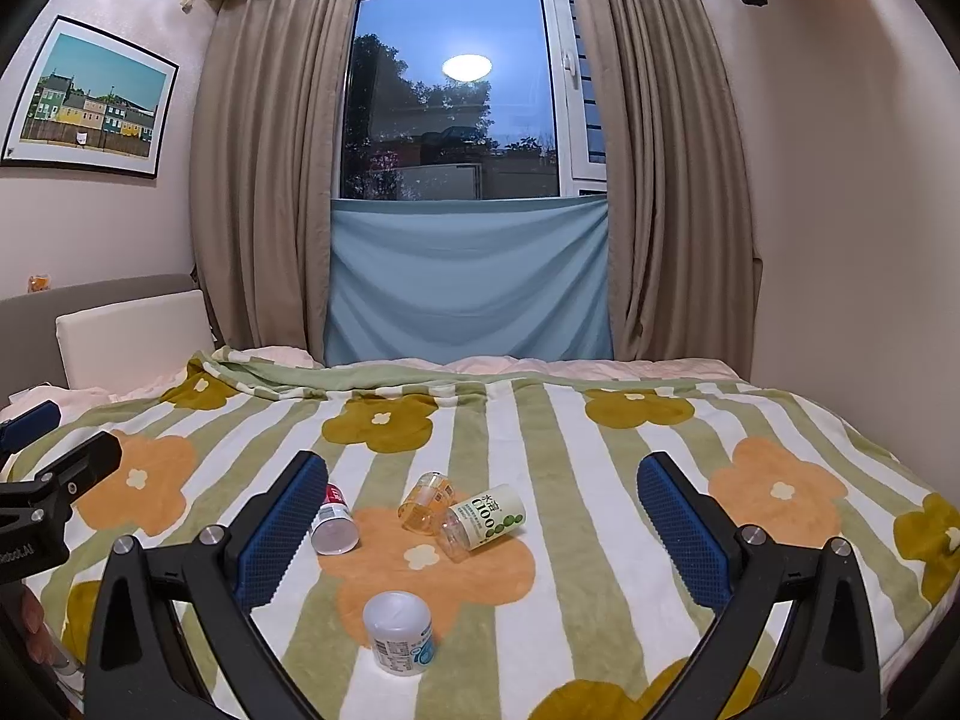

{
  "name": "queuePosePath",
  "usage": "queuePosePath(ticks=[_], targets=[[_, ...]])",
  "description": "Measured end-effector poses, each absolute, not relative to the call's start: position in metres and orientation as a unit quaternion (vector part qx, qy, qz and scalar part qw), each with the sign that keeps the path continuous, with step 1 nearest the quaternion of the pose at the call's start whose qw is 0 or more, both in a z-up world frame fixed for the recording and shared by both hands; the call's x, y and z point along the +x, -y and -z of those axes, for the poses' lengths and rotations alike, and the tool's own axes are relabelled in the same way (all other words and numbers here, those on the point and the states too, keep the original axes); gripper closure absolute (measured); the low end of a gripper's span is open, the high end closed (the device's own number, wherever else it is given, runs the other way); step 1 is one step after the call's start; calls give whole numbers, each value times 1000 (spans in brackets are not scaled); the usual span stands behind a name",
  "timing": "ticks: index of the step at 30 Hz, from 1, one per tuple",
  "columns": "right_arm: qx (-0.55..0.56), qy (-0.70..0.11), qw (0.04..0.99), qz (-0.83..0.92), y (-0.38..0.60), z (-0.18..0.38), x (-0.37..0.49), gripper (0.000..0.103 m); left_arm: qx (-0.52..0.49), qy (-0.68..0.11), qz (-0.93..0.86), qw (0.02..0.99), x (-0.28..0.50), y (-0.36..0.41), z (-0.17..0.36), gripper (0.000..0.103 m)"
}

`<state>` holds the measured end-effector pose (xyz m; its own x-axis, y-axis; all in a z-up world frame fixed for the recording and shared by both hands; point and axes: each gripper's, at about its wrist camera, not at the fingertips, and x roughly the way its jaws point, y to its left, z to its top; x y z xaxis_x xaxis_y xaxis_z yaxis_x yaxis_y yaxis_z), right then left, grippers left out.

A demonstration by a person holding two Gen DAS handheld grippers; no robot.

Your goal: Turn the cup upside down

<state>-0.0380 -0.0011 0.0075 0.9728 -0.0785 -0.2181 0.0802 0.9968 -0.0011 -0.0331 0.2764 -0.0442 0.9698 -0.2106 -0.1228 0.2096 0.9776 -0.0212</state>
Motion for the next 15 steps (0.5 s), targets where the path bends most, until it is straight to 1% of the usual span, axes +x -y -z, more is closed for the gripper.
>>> queuePosePath(ticks=[15], targets=[[4,-109,993,40,1,-7,-38,0,4,-65,118,991,-27,-272,44,0]])
